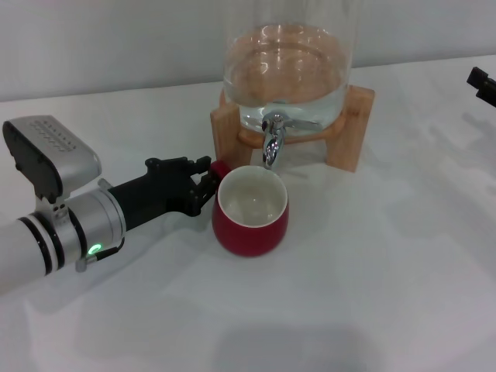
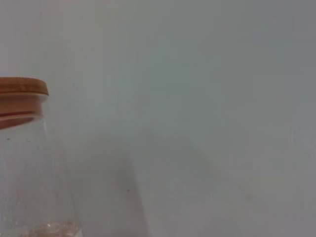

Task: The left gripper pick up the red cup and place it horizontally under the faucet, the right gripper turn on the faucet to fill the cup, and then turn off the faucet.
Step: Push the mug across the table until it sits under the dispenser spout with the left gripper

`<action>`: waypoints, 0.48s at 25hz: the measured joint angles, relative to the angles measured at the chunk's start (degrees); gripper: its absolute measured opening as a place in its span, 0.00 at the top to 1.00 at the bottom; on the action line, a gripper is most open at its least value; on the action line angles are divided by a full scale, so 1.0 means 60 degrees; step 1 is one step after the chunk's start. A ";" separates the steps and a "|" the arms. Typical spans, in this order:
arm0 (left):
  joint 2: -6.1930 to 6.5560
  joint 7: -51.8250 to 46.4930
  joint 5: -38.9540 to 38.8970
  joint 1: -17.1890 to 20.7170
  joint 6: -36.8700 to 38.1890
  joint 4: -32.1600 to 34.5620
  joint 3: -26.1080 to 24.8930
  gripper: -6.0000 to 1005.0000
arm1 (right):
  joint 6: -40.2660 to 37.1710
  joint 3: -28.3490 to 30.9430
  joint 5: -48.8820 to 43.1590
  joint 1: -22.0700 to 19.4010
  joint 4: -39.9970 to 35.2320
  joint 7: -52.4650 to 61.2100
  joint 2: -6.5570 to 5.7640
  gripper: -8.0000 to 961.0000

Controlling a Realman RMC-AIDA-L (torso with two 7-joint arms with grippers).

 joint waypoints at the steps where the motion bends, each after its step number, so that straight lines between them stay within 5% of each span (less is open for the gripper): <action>1: 0.0001 -0.0003 0.0012 0.0021 -0.0002 0.0000 0.0005 0.75 | 0.0000 0.0000 0.0001 -0.0007 0.0001 0.0000 0.0000 0.17; 12: 0.0008 -0.0382 -0.0016 0.0277 -0.0071 0.0005 -0.0010 0.75 | 0.0020 0.0000 0.0008 -0.0023 0.0004 -0.0001 0.0001 0.17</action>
